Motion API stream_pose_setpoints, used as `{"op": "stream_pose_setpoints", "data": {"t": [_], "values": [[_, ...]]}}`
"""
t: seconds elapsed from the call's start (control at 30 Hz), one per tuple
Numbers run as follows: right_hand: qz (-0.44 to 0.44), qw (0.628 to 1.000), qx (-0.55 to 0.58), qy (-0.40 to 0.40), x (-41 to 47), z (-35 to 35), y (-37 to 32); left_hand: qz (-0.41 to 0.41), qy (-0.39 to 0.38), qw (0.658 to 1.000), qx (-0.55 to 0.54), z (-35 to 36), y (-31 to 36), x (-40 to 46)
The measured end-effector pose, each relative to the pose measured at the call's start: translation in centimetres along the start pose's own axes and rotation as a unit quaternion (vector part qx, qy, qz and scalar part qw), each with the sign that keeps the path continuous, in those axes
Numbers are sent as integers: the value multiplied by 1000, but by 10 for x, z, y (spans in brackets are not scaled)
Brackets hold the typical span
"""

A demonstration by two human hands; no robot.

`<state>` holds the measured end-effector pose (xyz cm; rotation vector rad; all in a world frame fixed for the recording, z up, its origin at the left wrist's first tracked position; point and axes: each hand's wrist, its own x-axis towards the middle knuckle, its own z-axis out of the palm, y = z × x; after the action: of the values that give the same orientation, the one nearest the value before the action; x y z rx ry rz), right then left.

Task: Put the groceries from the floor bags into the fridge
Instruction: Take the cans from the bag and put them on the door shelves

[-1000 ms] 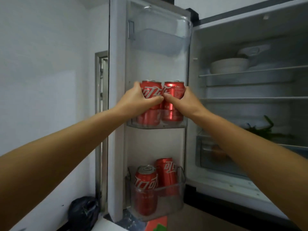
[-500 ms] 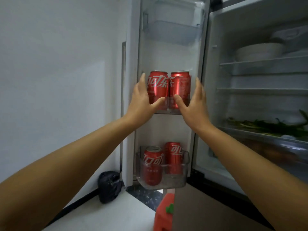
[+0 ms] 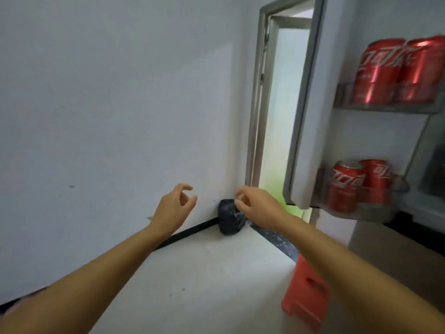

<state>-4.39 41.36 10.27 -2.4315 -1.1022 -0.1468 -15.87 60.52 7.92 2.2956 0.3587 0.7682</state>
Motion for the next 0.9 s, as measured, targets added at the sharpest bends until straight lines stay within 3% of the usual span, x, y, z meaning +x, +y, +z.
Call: {"op": "stream_pose_setpoints", "data": {"t": [0.13,0.33,0.6,0.9], "values": [[21,994,14,-109,30,106,-71,-126,-36,991,25,-68,-118,-40],[-16,978,-3,-207,58,228,-183,-236,-44,969,50,-149,-239,-87],[-105,945,-76,-299,125,337,-272,-333,-48,941,30,-203,-361,-94],[-186,915,-69,-352,244,466,-370,-412,-28,910,45,-271,-501,-61]]}}
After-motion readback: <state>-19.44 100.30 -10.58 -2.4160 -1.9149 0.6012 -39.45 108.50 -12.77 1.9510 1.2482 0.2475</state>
